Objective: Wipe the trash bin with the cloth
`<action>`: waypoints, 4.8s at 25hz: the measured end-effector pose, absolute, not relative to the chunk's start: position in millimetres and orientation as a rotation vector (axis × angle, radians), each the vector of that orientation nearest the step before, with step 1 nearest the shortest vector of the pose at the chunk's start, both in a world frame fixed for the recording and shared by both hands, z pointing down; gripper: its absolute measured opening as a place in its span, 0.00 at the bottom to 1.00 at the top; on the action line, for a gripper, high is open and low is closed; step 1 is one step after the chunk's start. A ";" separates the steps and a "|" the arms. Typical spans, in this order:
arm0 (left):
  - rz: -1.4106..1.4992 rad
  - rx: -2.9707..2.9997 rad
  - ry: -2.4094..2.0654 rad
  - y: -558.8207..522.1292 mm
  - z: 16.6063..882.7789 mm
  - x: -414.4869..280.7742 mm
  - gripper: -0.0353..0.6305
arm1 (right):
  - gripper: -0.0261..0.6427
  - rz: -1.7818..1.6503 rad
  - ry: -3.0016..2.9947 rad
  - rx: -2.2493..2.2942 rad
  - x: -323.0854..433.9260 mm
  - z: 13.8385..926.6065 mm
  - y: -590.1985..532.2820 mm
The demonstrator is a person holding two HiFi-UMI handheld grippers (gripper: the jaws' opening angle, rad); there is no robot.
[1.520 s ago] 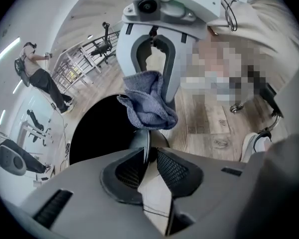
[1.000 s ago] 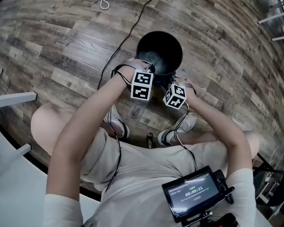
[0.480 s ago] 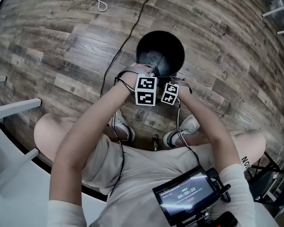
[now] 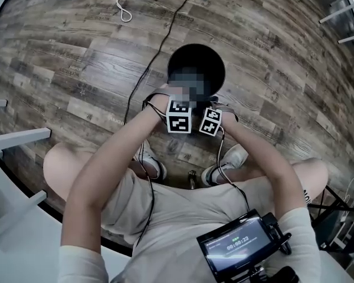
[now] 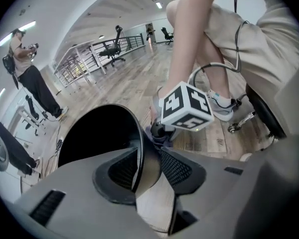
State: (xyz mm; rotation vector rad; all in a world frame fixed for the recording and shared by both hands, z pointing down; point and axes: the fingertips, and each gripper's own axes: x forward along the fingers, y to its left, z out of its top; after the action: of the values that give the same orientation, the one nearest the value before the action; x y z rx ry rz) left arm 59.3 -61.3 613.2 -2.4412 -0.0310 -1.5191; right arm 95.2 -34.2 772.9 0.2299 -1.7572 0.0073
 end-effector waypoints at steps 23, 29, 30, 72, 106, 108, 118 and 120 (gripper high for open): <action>-1.612 -2.214 -0.031 -77.6 617.2 25.4 0.19 | 0.14 -0.024 -2.056 0.484 67.5 571.6 -40.0; -1.614 -2.238 -0.044 -69.7 617.7 31.9 0.18 | 0.14 -0.017 -2.053 0.450 61.1 593.3 -41.4; -1.616 -2.242 -0.047 -69.6 617.5 32.0 0.18 | 0.14 -0.014 -2.049 0.440 59.6 599.6 -41.0; -1.600 -2.199 -0.055 -84.2 612.8 20.7 0.28 | 0.14 0.056 -1.927 0.291 82.5 684.3 -2.1; -1.653 -2.344 -0.025 -60.9 619.4 53.1 0.14 | 0.14 -0.083 -1.832 0.256 60.8 795.4 -33.7; -1.701 -2.371 0.016 -62.9 619.1 54.9 0.14 | 0.14 -0.077 -1.809 0.255 61.1 805.4 -33.7; -1.576 -2.500 -0.034 -52.8 613.3 58.3 0.17 | 0.14 -0.076 -1.782 0.285 72.9 789.9 -31.8; -1.557 -2.475 -0.107 -50.0 610.6 51.0 0.27 | 0.14 -0.087 -1.806 0.281 77.8 768.8 -30.5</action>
State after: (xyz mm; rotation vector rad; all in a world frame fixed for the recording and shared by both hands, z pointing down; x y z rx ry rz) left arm 51.0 -50.0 610.6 -2.4754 -0.1074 -1.5567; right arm 77.8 -30.5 768.8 0.2809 -1.8063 -0.0870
